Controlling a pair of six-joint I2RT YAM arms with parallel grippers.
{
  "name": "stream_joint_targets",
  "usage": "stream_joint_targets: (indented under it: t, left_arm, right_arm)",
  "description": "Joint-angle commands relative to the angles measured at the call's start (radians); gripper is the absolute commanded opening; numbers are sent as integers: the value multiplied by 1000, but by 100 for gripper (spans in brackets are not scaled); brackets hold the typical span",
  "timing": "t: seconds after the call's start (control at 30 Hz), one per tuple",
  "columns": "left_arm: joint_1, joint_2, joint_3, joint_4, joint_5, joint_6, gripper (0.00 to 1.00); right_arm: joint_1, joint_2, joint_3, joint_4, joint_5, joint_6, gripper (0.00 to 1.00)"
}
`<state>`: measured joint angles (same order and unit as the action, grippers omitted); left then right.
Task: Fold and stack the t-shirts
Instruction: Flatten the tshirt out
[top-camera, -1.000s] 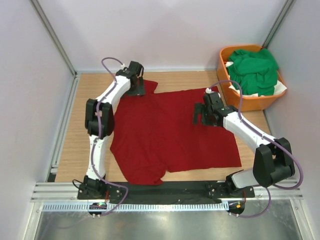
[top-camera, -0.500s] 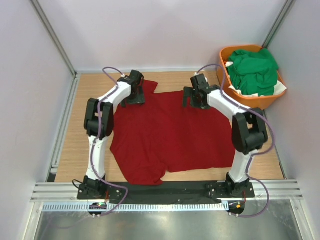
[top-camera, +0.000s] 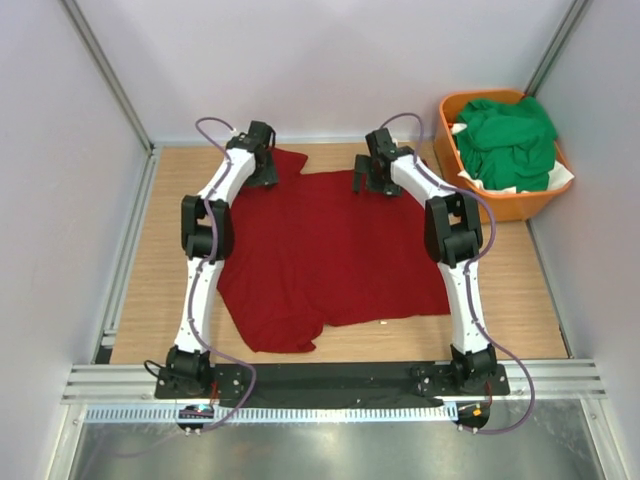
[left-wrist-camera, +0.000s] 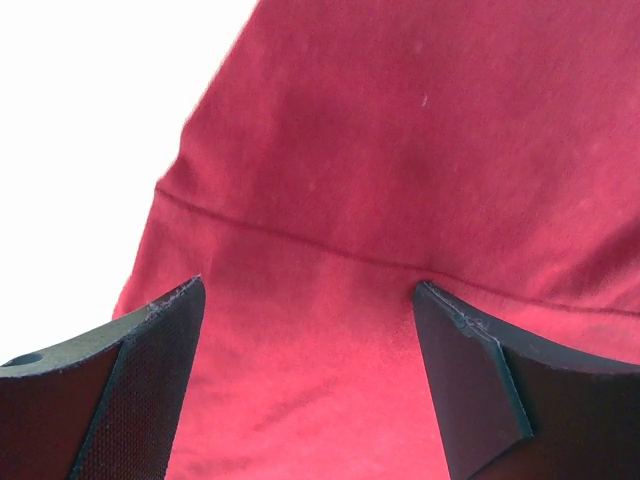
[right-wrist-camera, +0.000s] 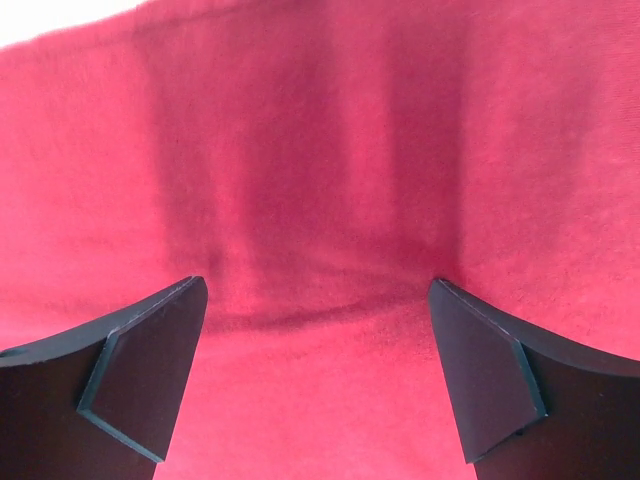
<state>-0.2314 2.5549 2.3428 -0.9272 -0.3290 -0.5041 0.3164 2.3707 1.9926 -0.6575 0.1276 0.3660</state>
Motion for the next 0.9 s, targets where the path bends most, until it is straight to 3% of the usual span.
stream_joint_targets:
  t: [0.0, 0.1, 0.2, 0.3, 0.47, 0.63, 0.7, 0.83, 0.87]
  left_arm:
    - [67, 112, 130, -70, -82, 67, 87]
    - [96, 166, 289, -84, -48, 81, 91]
    - [121, 127, 271, 5, -25, 111, 99]
    - [139, 96, 285, 10, 22, 116, 100]
    - [106, -169, 193, -24, 18, 79, 100]
    - [43, -485, -82, -106, -44, 47, 100]
    - [6, -649, -213, -128, -36, 1, 100]
    - [-81, -954, -764, -101, 31, -124, 96]
    - [-109, -1014, -866, -90, 51, -152, 96]
  right_arm:
    - [-20, 164, 174, -74, -51, 27, 100]
    - [-26, 261, 334, -113, -60, 56, 100]
    - [-37, 294, 405, -113, -77, 99, 100]
    - [-40, 272, 384, -84, -83, 128, 100]
    - [-24, 127, 351, -42, -149, 78, 100]
    - [19, -111, 258, -59, -132, 37, 100]
    - [61, -266, 126, -59, -74, 27, 100]
    - [153, -554, -228, -33, -52, 78, 100]
    - [168, -615, -409, 13, -74, 111, 100]
